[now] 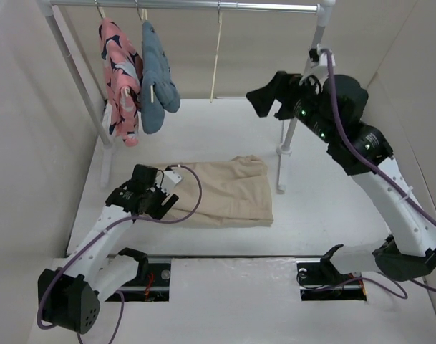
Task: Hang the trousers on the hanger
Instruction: Pick up the hanger from the clothesline.
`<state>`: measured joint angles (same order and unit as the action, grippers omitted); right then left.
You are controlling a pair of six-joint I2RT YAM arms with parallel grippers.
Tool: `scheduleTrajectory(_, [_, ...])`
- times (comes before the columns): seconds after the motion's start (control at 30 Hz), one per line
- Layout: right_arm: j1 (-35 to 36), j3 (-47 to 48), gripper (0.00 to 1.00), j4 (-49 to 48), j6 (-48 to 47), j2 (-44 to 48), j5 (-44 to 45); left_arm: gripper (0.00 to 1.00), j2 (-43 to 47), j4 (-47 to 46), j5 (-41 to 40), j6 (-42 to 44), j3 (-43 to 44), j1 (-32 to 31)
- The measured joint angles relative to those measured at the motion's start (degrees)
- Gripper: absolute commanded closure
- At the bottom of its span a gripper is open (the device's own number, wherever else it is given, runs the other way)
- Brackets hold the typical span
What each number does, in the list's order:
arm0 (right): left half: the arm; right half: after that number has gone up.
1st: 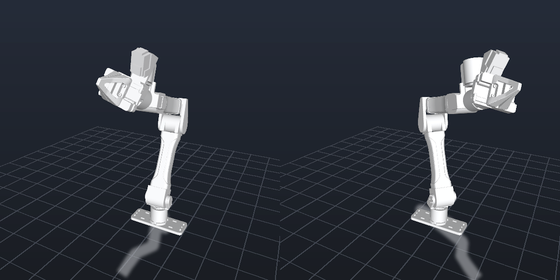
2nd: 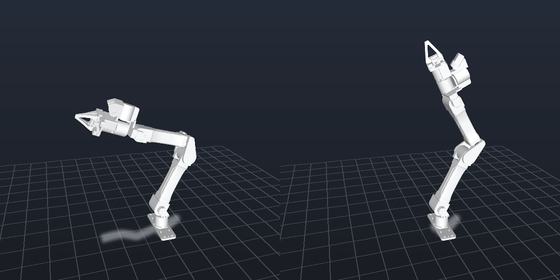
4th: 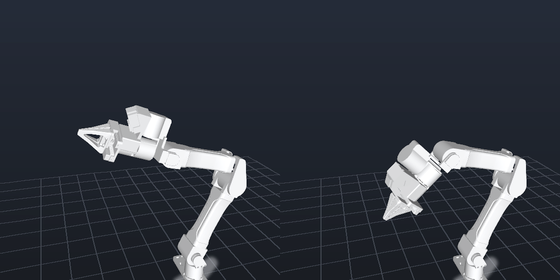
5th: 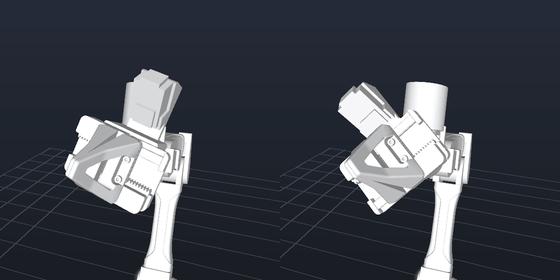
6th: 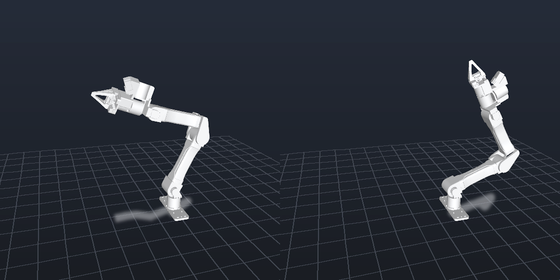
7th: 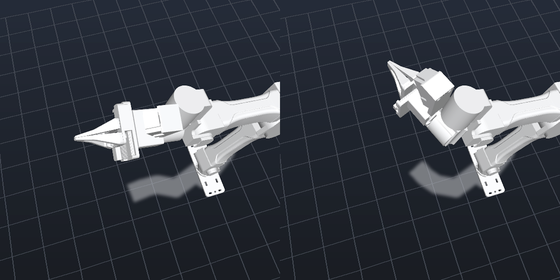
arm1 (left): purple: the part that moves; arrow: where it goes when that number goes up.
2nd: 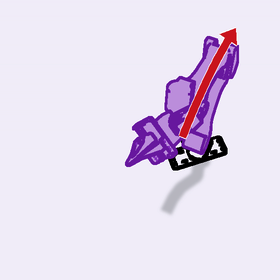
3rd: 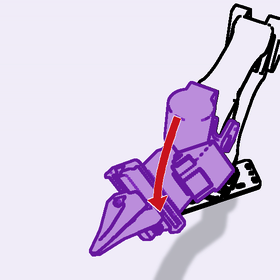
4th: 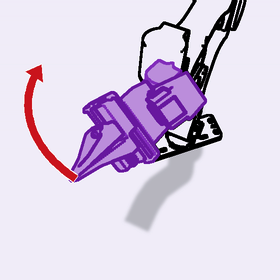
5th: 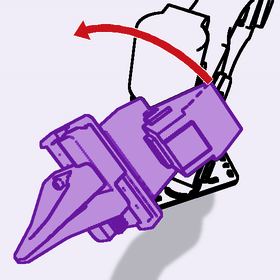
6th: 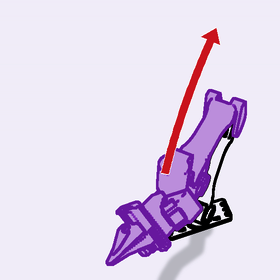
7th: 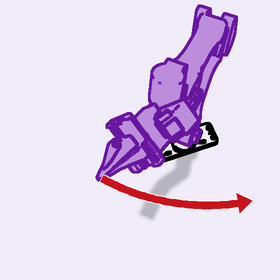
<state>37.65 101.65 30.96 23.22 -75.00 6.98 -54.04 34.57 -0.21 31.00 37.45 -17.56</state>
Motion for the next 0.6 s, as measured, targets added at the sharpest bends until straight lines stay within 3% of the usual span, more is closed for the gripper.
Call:
scheduleTrajectory(0.2, [-4.7,12.7,0.07,-11.04,3.48,-11.78,-9.88,0.24,0.85,0.35,-0.68,-0.04,0.61,0.0])
scheduleTrajectory(0.43, [-5.84,22.38,0.07,-16.28,8.85,-29.38,-17.16,0.24,0.85,0.66,-0.94,-0.79,0.61,0.0])
scheduleTrajectory(0.47, [-5.97,23.02,0.09,-16.37,9.44,-31.1,-17.57,0.24,0.85,0.66,-0.96,-0.9,0.61,0.0])
scheduleTrajectory(0.57, [-6.25,24.98,0.28,-17.62,11.23,-35.8,-18.88,0.24,0.85,0.63,-0.98,-1.42,0.61,0.0])
scheduleTrajectory(0.6, [-6.43,25.33,0.41,-18.27,11.87,-36.89,-19.56,0.24,0.85,0.63,-0.98,-1.51,0.61,0.0])
